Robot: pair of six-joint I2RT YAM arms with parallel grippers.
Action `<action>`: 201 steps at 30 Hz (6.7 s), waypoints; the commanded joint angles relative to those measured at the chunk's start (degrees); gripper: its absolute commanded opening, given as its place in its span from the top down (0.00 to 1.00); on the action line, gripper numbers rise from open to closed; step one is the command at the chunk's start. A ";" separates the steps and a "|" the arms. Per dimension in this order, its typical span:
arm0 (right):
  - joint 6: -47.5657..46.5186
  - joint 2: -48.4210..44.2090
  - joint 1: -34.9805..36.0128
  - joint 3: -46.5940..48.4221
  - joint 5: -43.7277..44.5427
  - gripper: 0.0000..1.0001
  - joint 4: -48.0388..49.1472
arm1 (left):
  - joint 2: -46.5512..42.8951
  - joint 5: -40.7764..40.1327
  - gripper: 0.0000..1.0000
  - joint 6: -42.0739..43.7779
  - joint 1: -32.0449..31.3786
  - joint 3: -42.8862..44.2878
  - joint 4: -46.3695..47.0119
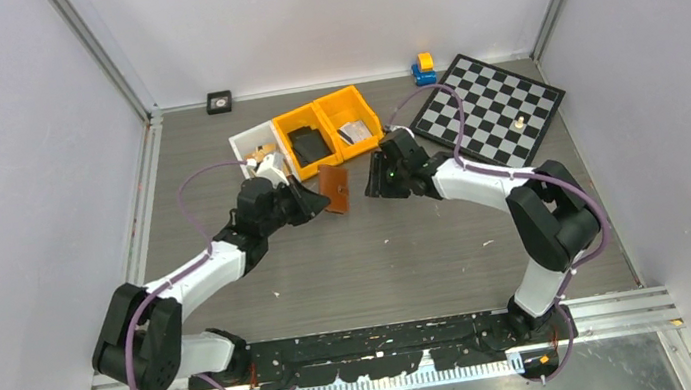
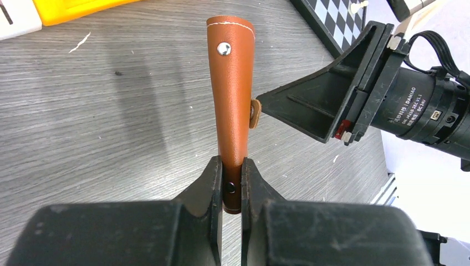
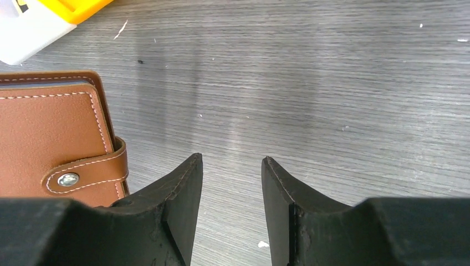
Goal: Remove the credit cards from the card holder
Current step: Place the card holder at the center of the board, then open the card holder at the center of the board.
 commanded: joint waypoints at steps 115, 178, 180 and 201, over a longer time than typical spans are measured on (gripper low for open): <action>1.79 -5.34 0.15 -5.92 -8.09 1.00 12.93 | 15.74 7.98 0.55 0.70 0.31 11.91 -6.58; 1.04 -11.92 0.15 -9.22 -8.42 1.00 15.66 | 20.80 4.22 0.66 9.12 -1.88 19.44 -18.08; 1.04 -12.12 0.15 -9.22 -7.59 0.99 15.12 | 19.81 4.74 0.71 7.68 -0.53 17.72 -15.81; 4.26 -11.91 -3.96 -9.40 -4.67 1.00 11.83 | 13.42 0.57 1.00 6.02 3.13 13.74 -16.26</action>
